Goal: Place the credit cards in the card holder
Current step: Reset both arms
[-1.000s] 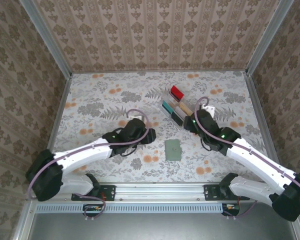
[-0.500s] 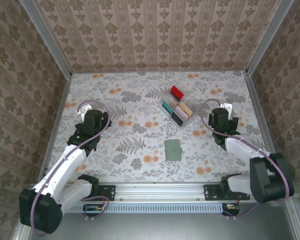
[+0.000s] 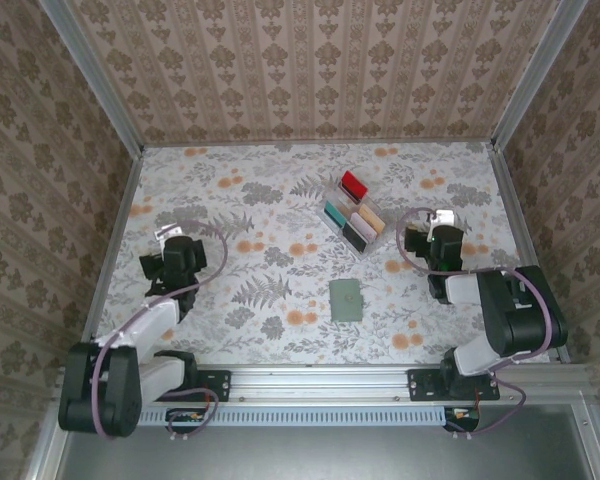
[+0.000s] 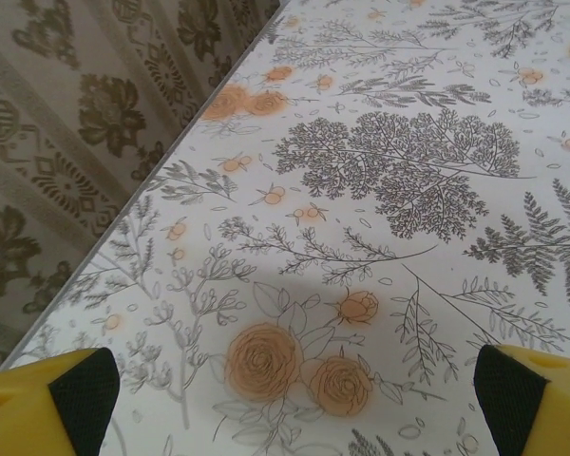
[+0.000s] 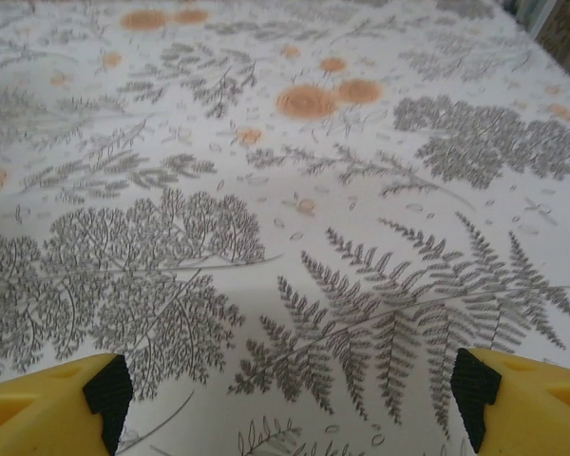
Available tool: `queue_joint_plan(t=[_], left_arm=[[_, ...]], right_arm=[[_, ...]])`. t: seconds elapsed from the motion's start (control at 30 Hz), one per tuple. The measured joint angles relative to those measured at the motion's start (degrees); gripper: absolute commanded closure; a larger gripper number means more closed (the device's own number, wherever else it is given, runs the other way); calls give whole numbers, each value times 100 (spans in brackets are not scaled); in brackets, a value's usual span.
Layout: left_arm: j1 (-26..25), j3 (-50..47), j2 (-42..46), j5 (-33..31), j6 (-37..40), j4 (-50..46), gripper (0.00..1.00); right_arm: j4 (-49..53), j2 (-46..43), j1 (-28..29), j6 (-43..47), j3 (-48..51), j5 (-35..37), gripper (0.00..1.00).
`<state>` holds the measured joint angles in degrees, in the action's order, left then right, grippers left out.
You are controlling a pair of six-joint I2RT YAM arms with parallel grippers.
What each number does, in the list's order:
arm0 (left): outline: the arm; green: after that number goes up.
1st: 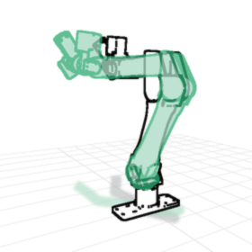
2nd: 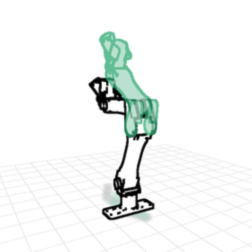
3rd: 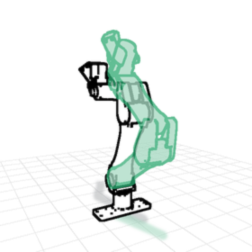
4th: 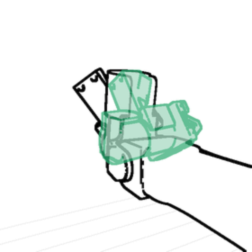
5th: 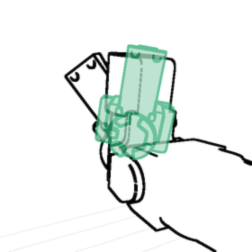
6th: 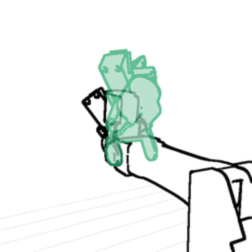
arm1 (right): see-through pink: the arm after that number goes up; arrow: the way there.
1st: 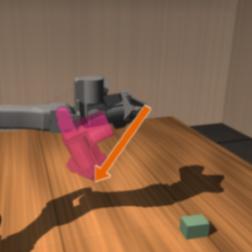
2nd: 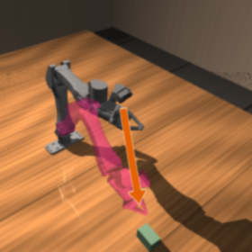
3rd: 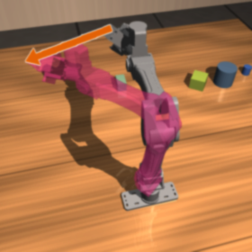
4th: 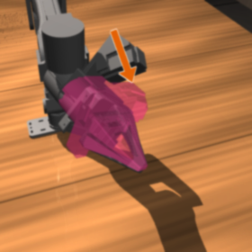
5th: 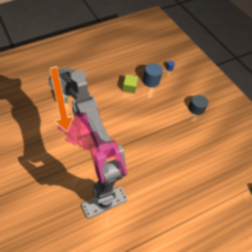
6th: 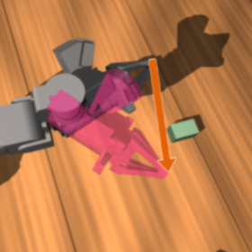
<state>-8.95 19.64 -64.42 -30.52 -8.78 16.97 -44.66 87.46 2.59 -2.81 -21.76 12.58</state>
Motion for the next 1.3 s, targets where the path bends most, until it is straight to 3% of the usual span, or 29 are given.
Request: queue_joint_plan(t=[0.43, 0.73, 1.3], left_arm=[[450, 140, -2304, 1362, 925, 2929, 0], [599, 146, -2371, 1705, 927, 3259, 0], [595, 146, -2371, 1729, 927, 3276, 0]], right_arm=[[-321, 13, -9, 9, -4, -109, 0], [-328, 13, -9, 11, -4, -111, 0], [-361, 13, -9, 9, -4, -111, 0]])
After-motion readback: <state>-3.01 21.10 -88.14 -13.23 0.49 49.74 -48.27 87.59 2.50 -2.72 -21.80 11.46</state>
